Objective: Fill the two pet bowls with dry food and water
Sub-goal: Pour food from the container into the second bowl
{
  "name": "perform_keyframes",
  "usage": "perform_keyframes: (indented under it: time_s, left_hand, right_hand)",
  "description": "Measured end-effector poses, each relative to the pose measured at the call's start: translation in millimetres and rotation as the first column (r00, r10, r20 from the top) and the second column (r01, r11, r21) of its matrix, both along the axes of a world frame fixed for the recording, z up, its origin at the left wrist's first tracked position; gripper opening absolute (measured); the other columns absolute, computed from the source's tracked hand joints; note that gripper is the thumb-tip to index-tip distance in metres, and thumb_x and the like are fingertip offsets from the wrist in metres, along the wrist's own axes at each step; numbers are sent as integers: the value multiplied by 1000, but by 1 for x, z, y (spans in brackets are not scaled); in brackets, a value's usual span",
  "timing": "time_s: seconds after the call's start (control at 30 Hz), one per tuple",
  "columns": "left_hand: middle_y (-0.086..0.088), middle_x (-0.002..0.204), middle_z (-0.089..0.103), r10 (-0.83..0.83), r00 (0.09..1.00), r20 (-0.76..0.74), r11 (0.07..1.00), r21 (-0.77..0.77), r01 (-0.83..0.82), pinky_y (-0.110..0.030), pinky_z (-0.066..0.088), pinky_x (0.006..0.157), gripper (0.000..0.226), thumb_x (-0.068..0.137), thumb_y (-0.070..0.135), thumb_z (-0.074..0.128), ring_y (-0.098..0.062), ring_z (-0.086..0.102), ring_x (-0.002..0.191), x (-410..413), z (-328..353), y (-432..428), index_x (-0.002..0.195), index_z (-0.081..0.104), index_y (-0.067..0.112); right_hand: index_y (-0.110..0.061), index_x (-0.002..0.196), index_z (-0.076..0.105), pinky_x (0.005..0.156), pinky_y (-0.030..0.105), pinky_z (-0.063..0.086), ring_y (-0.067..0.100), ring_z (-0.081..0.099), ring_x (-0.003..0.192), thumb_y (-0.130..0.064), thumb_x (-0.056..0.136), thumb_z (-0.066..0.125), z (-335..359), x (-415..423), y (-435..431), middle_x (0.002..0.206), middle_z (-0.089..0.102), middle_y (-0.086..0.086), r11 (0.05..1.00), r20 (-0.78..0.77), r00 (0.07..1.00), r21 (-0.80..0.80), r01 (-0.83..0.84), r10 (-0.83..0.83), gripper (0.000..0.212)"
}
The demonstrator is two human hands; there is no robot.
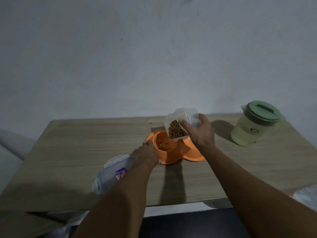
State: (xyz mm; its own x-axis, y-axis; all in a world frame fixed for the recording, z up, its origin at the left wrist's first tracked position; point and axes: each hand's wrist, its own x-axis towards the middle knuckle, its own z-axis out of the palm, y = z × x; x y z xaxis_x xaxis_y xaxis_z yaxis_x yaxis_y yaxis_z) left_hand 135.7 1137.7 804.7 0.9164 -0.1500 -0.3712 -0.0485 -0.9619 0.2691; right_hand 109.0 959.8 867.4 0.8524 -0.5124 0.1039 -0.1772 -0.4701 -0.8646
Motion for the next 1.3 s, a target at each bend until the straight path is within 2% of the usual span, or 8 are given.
perform_keyframes:
  time_s: [0.17,0.3,0.43,0.53,0.73,0.9,1.0,1.3]
  left_hand:
    - [-10,143,45,-9,1000,13,1000,19,9,-48,43,103,93,74,44,79,-31,50,128,-1,1,0,146,28,13]
    - [-10,143,45,-9,1000,5,1000,28,8,-49,43,103,93,75,44,78,-31,49,128,-2,1,0,146,27,13]
    - [-11,144,44,-14,1000,9,1000,20,14,-48,42,104,94,75,44,78,-31,49,128,-2,1,0,147,26,12]
    - [-11,143,45,-17,1000,22,1000,-4,17,-47,43,103,93,75,43,79,-30,50,127,-3,1,2,146,28,12]
    - [-11,141,46,-18,999,34,1000,3,18,-47,43,104,92,75,44,78,-30,50,127,-5,2,2,146,28,11]
    - [-12,142,46,-17,1000,24,1000,16,16,-47,43,103,91,76,44,78,-30,50,127,-4,3,1,146,28,11]
    - [-12,141,47,-19,999,28,1000,22,18,-46,43,103,90,77,43,77,-31,50,126,-5,3,0,145,28,11]
    - [-11,143,45,-9,1000,17,1000,21,9,-47,44,103,92,77,43,77,-30,50,127,-4,2,0,147,26,12]
  right_hand:
    - [-19,122,57,94,43,52,21,60,107,-58,76,73,1,-1,-4,108,57,-7,1000,-7,1000,7,15,-15,63]
    - [-19,120,57,92,42,53,17,59,99,-56,77,74,2,-1,-5,104,57,-8,1000,-6,1000,1,22,-22,59]
    - [-22,118,59,91,43,54,18,63,99,-63,71,72,3,-1,-4,105,63,-6,998,14,999,50,29,-30,63]
    - [-21,117,59,89,41,53,20,62,101,-60,76,72,4,-1,-2,105,62,-6,1000,10,1000,-11,3,-3,58]
    - [-20,117,58,82,33,49,18,61,97,-56,78,73,3,-3,-2,102,60,-6,1000,0,1000,-13,4,-4,55]
    - [-19,120,57,87,39,53,19,60,99,-57,76,73,1,-3,-4,102,58,-5,999,-17,1000,-52,6,-7,60]
    - [-21,118,58,89,42,53,20,61,101,-59,75,72,0,-3,-4,105,60,-6,1000,10,1000,7,22,-23,59]
    - [-21,120,57,91,42,53,20,60,101,-59,75,72,-2,-5,-5,105,59,-5,999,-24,999,-18,30,-31,61]
